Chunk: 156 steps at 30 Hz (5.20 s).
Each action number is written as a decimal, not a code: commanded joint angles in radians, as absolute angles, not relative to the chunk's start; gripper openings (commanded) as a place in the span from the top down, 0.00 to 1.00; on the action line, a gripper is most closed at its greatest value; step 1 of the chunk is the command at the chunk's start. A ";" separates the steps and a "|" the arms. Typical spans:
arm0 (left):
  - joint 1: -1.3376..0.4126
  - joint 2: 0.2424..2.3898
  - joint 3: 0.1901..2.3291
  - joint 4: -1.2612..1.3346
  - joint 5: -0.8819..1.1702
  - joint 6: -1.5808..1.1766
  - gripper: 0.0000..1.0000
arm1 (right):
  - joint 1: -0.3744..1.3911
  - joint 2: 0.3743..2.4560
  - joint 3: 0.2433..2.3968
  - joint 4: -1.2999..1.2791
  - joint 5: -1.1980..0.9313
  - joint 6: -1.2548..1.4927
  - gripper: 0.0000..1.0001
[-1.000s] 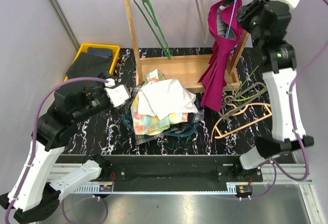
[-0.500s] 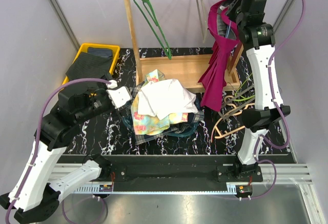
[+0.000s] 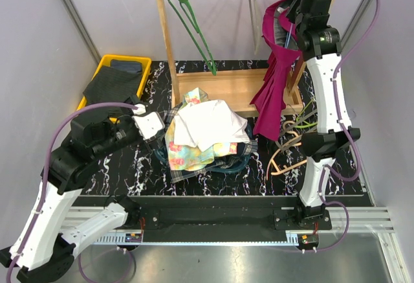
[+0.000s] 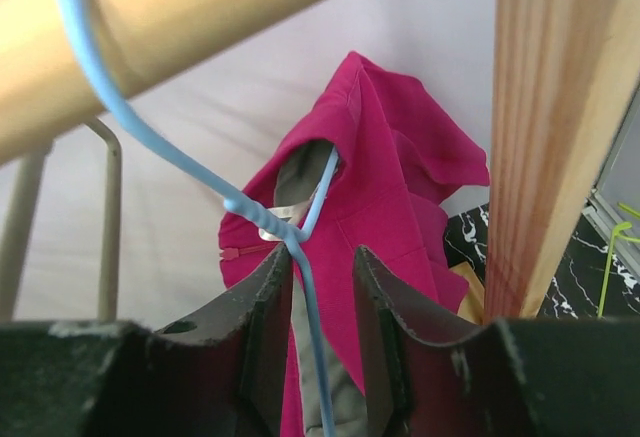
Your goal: Remove the skirt from the hanger
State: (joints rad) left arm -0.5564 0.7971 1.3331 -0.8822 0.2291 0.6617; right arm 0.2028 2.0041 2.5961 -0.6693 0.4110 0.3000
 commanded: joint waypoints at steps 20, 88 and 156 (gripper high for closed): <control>-0.560 0.778 1.335 -0.839 0.230 0.646 0.01 | 0.202 2.022 2.727 -0.503 0.405 0.250 1.00; -0.474 1.157 1.893 -0.560 0.790 -0.009 0.91 | 0.207 0.867 1.583 -0.377 -1.008 0.701 1.00; -0.517 1.183 1.894 -0.592 0.677 0.074 0.01 | 0.867 0.974 1.779 -0.503 -0.330 0.420 1.00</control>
State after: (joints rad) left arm -0.5079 1.1698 1.9018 -0.6346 0.7242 -0.0032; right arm 0.8623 0.9726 1.7294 -0.6987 -0.2432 0.3805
